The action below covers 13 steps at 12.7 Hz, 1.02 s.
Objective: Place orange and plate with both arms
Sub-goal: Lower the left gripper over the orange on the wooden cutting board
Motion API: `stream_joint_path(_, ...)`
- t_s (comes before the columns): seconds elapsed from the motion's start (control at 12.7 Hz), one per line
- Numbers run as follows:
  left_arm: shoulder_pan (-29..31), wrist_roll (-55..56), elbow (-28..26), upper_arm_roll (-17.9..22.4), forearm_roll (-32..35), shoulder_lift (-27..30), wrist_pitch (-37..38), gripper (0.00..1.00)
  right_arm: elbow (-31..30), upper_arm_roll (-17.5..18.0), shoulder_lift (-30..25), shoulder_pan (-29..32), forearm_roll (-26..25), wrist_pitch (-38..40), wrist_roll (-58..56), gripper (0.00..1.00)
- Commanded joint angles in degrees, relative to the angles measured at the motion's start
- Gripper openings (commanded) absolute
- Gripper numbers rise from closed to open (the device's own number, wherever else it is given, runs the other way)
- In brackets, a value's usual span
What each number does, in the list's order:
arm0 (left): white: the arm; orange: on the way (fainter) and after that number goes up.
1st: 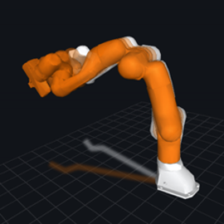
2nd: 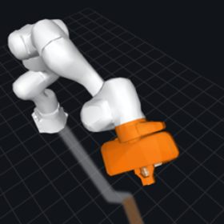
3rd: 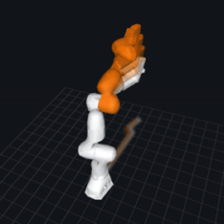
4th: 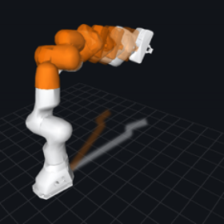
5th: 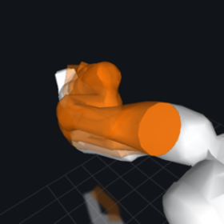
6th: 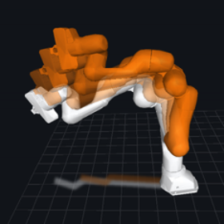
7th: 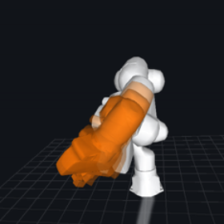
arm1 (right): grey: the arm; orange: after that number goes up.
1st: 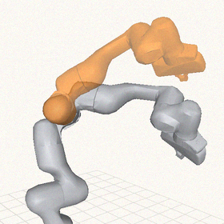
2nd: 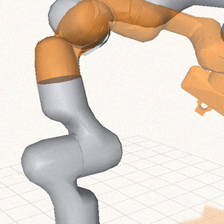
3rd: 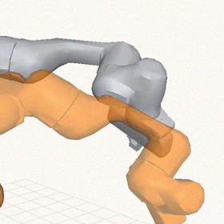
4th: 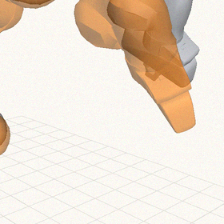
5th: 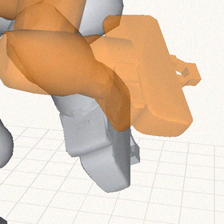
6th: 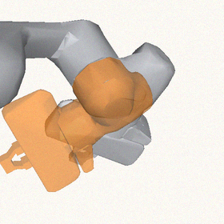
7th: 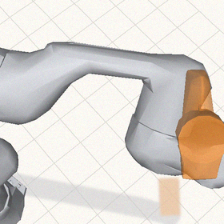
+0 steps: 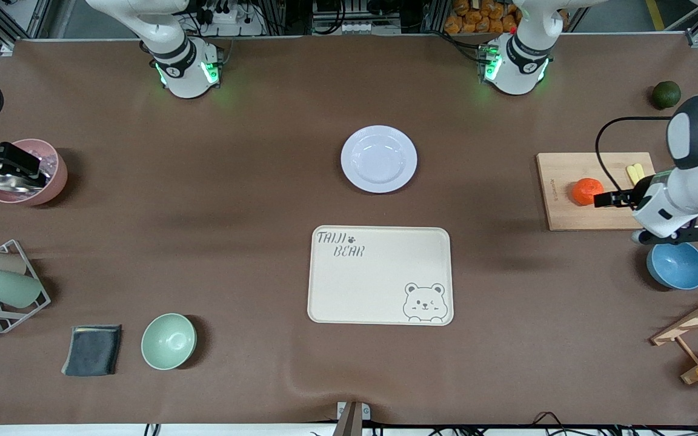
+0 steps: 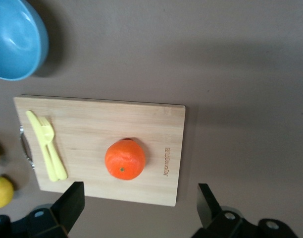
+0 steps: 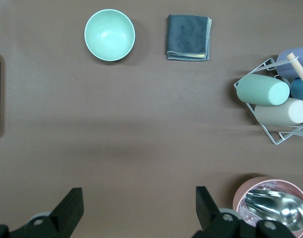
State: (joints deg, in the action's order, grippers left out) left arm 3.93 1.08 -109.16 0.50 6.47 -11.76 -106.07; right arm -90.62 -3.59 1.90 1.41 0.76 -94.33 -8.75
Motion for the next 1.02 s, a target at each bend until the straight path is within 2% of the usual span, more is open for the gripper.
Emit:
stream_joint_path(0.0, 2.66, -0.11, -6.23, -0.5, 1.09, -0.09, -6.24, 1.0, 1.06, -0.1, 0.57, -0.44, -0.23, 1.08, 0.75, 1.0)
stream_joint_path(0.24, 5.64, 0.68, -12.9, -0.5, 1.0, -0.99, -15.46, 1.0, 0.89, -0.01, 0.74, -0.27, -0.05, 1.16, 0.84, 1.0)
stream_joint_path(0.47, 7.15, 0.59, -17.22, -0.5, 1.0, -1.51, -20.48, 1.0, 0.89, -0.1, 0.74, -0.18, 0.21, 1.16, 0.84, 1.0)
stream_joint_path(0.71, 7.94, 0.6, -18.55, -0.59, 1.0, -2.56, -22.78, 1.0, 0.89, -0.1, 0.74, -0.18, 0.3, 1.43, 0.84, 1.0)
stream_joint_path(0.86, 7.94, -0.28, -18.72, -0.5, 1.26, -4.32, -23.22, 1.0, 1.24, -0.1, 0.83, -0.01, 0.39, 4.31, 0.84, 1.0)
stream_joint_path(0.94, 7.85, -0.28, -18.72, -0.59, 3.26, -5.02, -23.31, 1.0, 1.15, -0.1, 0.83, -0.35, 0.39, 4.59, 0.92, 1.0)
